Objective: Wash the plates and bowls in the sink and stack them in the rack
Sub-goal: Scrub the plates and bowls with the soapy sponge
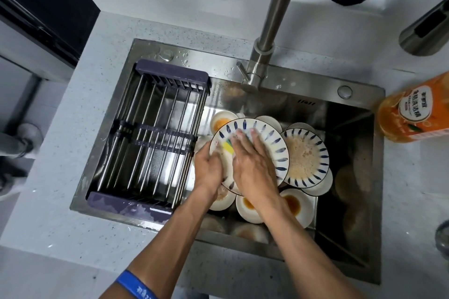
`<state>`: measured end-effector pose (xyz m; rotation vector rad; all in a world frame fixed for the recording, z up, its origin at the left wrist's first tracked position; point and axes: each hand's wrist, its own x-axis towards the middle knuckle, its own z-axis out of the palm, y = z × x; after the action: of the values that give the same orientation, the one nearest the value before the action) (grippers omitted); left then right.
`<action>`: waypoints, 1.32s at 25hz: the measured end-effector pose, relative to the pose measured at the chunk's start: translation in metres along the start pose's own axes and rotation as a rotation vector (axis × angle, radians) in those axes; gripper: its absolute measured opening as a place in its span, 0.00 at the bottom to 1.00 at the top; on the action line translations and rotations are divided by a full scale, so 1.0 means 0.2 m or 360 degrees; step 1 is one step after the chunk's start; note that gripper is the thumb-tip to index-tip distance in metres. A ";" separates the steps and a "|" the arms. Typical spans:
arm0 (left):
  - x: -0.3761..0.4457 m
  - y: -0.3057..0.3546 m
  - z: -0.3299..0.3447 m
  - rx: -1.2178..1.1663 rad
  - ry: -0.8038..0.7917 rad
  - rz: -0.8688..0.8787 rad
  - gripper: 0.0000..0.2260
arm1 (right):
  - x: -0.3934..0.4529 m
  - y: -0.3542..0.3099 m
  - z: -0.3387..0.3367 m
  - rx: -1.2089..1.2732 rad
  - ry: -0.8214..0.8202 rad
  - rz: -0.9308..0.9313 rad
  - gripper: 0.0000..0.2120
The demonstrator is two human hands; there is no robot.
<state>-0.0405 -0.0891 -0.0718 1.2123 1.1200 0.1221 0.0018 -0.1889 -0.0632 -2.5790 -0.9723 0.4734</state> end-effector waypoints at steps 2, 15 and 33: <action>0.02 0.01 -0.04 -0.0011 0.0014 -0.0046 0.11 | -0.06 0.05 -0.01 -0.0006 -0.0133 -0.0141 0.29; 0.04 0.11 -0.09 0.0083 -0.0282 -0.0138 0.11 | -0.13 0.18 0.03 -0.0609 0.0409 -0.0566 0.21; 0.13 0.23 -0.26 0.2133 -0.0816 0.2747 0.17 | -0.13 0.15 -0.17 -0.0380 0.0175 -0.0538 0.30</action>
<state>-0.0433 -0.0193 -0.0480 2.8748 -0.8062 0.3415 0.0149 -0.2351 -0.0420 -2.5317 -1.4647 0.1300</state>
